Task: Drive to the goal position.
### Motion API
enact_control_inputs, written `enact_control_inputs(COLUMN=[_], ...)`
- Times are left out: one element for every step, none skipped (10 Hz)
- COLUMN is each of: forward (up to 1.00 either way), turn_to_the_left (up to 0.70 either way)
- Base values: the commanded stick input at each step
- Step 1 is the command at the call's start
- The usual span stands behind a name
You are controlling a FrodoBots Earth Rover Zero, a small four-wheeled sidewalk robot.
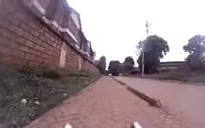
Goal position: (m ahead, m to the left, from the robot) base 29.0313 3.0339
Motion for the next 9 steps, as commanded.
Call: enact_control_inputs(forward=[0.50,0.50,0.50,0.50,0.50,0.50,0.50,0.50,0.50], turn_to_the_left=[0.00,0.00,0.00,0.00,0.00,0.00,0.00,0.00,0.00])
